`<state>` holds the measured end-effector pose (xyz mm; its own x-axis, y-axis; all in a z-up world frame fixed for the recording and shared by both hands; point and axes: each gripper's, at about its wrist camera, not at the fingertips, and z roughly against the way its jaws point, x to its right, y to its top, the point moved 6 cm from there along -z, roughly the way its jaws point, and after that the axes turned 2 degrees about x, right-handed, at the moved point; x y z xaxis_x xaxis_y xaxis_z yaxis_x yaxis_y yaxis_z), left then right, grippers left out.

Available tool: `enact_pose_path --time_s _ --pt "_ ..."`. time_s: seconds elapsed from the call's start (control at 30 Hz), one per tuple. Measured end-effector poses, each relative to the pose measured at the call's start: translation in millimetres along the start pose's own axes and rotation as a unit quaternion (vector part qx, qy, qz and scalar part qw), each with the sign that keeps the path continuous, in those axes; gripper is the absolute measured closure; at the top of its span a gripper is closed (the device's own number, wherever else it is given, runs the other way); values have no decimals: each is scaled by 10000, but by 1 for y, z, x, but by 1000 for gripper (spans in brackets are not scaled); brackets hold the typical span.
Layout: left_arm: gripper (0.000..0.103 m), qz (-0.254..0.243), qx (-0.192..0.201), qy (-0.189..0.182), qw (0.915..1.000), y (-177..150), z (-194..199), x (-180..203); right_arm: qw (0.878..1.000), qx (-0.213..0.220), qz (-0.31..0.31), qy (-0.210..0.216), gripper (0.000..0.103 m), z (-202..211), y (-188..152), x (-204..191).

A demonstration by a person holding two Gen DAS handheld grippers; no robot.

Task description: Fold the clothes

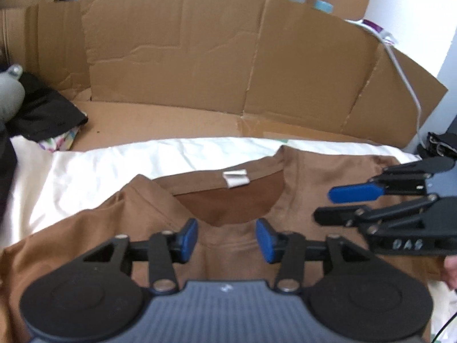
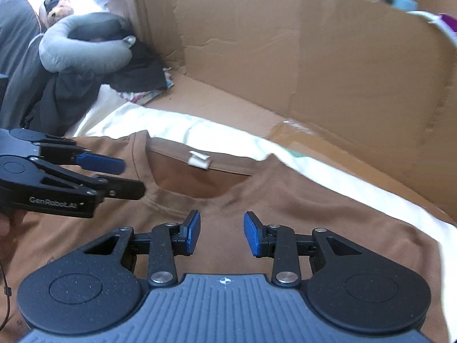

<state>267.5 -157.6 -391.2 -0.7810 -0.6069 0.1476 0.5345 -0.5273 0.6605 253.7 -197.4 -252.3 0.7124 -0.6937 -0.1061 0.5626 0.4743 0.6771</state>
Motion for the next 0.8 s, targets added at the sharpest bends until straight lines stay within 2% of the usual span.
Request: enact_pose_path --time_s 0.1,0.3,0.4,0.6,0.7,0.8 --pt "45 10 12 -11 10000 -1 12 15 9999 45 -9 -119 63 29 -7 16" --pt "45 -128 281 128 9994 -7 36 49 9984 50 134 -544 63 80 -30 53" --pt "45 58 215 92 9997 -10 42 60 9975 73 58 -701 63 102 -43 70" --pt "48 249 162 -259 9992 -17 58 93 9959 26 -212 -875 62 138 -80 95" --pt "50 266 41 -611 9978 -26 63 118 9960 -62 -397 -800 62 153 -104 98" --pt "51 73 -123 -928 9956 -34 71 150 9956 -203 -546 -730 62 163 -129 95"
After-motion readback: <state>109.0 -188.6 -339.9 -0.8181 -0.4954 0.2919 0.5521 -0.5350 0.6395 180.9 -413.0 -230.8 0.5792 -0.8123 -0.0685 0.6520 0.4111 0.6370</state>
